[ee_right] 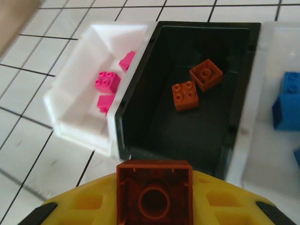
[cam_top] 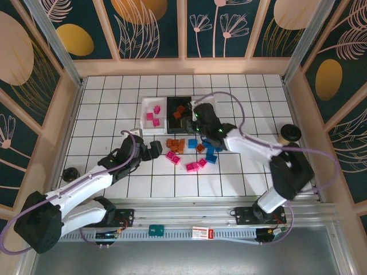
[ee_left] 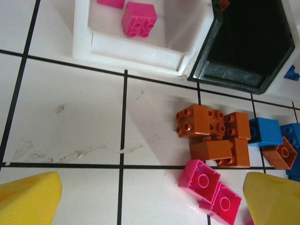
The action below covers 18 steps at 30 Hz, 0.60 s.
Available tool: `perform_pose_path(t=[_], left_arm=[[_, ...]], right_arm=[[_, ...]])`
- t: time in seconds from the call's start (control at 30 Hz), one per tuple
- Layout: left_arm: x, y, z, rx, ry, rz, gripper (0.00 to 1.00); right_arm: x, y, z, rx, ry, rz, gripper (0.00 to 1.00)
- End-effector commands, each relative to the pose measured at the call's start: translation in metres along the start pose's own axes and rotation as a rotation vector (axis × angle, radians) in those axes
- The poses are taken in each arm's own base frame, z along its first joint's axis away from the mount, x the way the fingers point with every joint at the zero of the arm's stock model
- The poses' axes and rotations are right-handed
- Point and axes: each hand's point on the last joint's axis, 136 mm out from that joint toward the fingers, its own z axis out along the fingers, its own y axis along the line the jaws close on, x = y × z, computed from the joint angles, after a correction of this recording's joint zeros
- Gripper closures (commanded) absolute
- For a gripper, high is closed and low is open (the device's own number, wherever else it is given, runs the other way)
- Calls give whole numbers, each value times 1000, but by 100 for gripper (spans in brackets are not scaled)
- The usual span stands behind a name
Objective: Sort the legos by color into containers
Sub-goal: Place the lego in the container.
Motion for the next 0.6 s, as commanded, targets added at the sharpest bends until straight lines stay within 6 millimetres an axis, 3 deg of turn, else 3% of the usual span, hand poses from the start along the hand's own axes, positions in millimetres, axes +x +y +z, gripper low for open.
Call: perform_pose_path(t=[0.0, 0.17, 0.27, 0.33, 0.47, 0.57], left_arm=[[7, 2, -4, 13, 23, -11, 1], [16, 2, -4, 30, 55, -1, 2], [20, -2, -2, 54, 76, 7, 4], [22, -4, -1, 61, 88, 13, 5], [30, -11, 4, 83, 114, 31, 9], [40, -22, 10, 94, 137, 64, 11]], right_arm=[[-24, -1, 31, -5, -17, -9, 74], [-30, -12, 72, 26, 11, 29, 66], [-38, -10, 84, 25, 6, 33, 44], [-47, -7, 82, 17, -13, 37, 36], [-61, 1, 57, -10, -70, 45, 32], [-54, 5, 32, -31, -97, 51, 32]])
